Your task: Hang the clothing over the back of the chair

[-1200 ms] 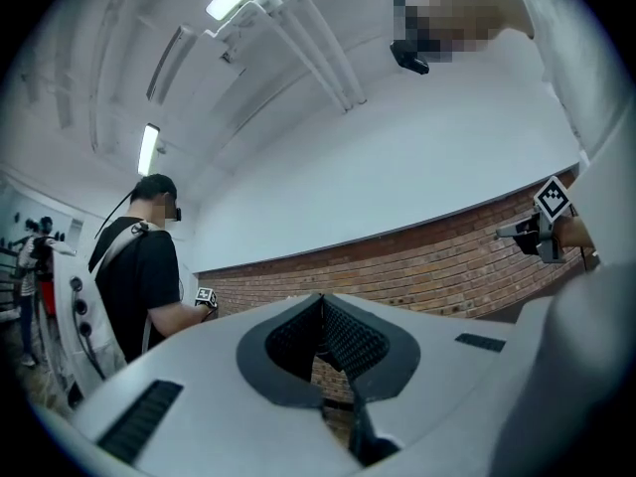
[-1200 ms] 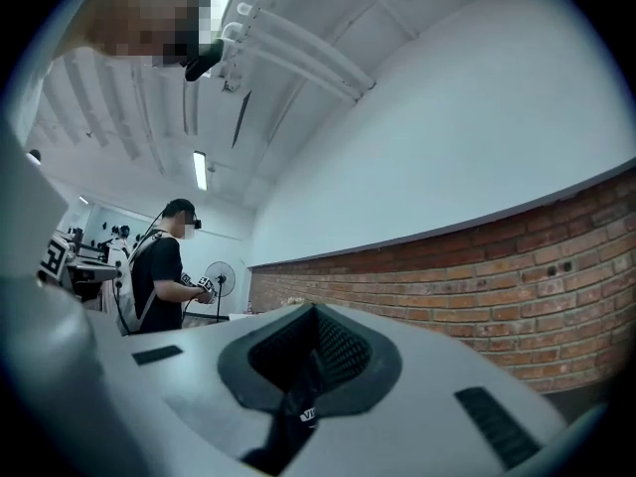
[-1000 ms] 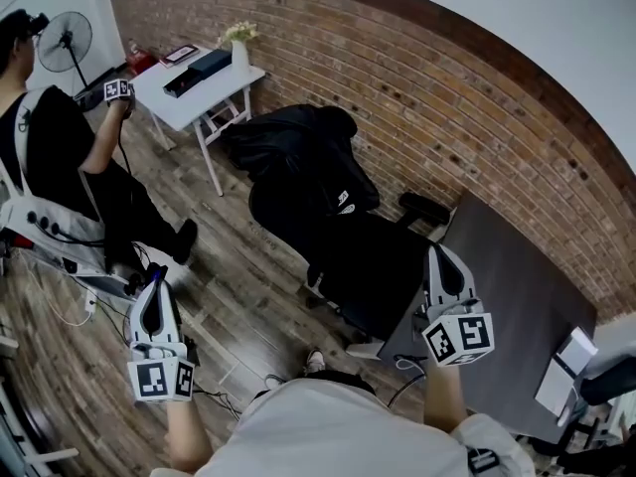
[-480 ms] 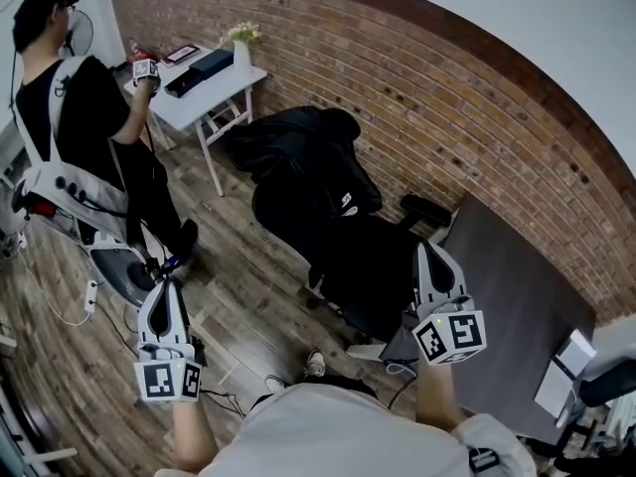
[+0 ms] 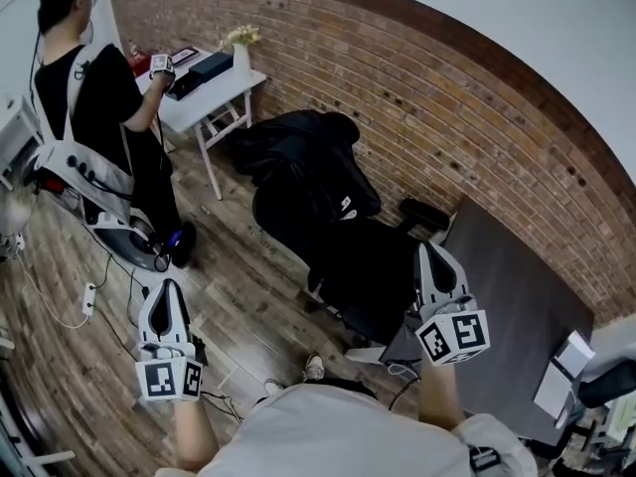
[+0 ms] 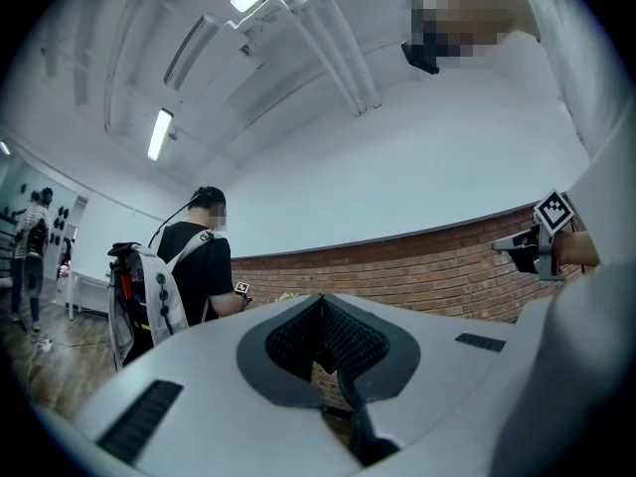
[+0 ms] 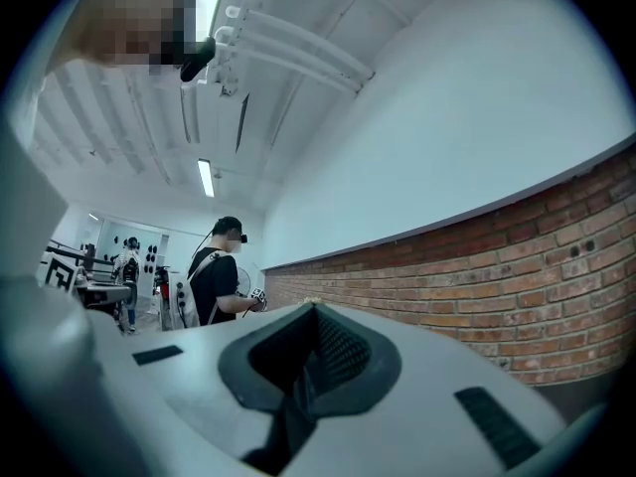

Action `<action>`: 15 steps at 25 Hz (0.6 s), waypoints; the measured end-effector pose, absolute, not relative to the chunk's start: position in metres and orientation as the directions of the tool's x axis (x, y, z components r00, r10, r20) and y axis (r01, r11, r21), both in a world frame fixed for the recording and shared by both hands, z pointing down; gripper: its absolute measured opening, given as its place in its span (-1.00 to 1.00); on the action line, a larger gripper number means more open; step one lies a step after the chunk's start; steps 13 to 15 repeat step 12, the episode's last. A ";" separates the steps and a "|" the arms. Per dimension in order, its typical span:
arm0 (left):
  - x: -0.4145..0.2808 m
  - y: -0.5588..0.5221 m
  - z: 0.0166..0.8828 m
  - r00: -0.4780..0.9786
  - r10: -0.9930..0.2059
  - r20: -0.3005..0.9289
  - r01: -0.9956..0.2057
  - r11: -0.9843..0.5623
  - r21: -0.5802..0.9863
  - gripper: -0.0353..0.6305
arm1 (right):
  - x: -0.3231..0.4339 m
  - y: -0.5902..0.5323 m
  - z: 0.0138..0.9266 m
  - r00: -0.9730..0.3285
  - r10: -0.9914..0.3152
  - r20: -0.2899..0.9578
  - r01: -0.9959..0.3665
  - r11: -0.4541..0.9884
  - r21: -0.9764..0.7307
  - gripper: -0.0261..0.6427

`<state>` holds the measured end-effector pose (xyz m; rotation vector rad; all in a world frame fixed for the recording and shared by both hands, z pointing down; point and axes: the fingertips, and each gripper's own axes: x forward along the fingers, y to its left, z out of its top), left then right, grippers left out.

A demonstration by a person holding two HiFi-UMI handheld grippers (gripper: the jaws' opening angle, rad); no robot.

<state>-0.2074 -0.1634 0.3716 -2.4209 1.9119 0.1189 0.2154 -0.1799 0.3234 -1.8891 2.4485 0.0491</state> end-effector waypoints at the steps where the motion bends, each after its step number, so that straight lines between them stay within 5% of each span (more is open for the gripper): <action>1: -0.208 -0.164 0.370 0.232 -0.968 -0.099 -0.972 -0.233 0.004 -0.82 | 0.216 -0.181 0.321 -0.249 -0.966 -0.064 -0.968 0.250 0.001 -0.87; 15: -0.198 -0.171 0.370 0.260 -0.960 -0.100 -0.965 -0.261 -0.001 -0.82 | 0.218 -0.179 0.315 -0.236 -0.967 -0.092 -0.971 0.238 -0.018 -0.87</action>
